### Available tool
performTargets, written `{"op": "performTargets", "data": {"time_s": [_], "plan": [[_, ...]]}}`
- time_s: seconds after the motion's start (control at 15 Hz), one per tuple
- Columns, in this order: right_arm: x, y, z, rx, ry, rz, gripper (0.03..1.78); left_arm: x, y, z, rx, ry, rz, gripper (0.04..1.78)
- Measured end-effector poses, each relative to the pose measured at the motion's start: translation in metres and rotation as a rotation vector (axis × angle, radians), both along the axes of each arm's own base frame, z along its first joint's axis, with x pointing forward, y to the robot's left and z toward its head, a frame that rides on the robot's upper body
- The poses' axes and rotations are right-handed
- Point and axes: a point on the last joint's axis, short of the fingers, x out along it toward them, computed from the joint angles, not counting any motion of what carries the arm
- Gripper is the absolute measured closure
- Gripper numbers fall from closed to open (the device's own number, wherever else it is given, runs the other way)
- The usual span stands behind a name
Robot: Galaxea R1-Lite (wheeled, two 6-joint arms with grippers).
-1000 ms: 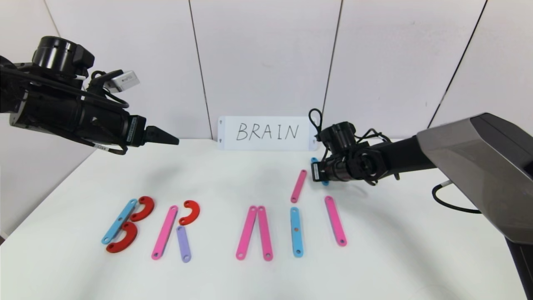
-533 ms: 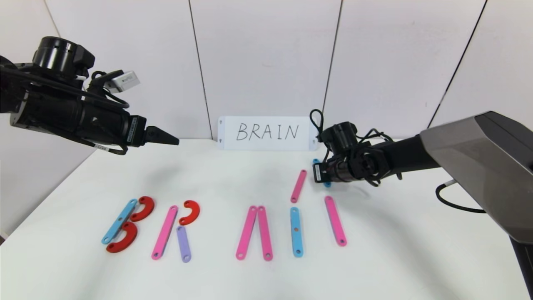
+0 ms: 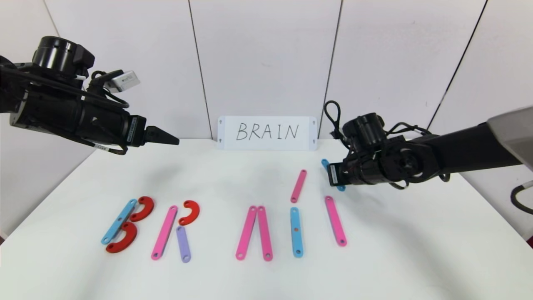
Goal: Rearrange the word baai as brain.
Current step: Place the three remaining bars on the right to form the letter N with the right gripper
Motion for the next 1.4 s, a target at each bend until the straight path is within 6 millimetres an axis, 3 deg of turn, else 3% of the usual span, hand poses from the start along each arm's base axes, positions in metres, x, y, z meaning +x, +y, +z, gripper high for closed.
{"op": "performTargets", "data": {"time_s": [0.27,0.53,1.4], "plan": [[-0.039,-0.017,-0.002,0.014,0.064,0.087,1.53,0.000,0.000,0.000,0.000,0.000,-0.001,0.08],[-0.059,-0.033,-0.017,0.017,0.052,0.161,1.53,0.000,0.000,0.000,0.000,0.001,0.000,0.08],[-0.076,-0.059,-0.034,0.026,0.089,0.217,1.53,0.000,0.000,0.000,0.001,0.001,-0.002,0.08]]}}
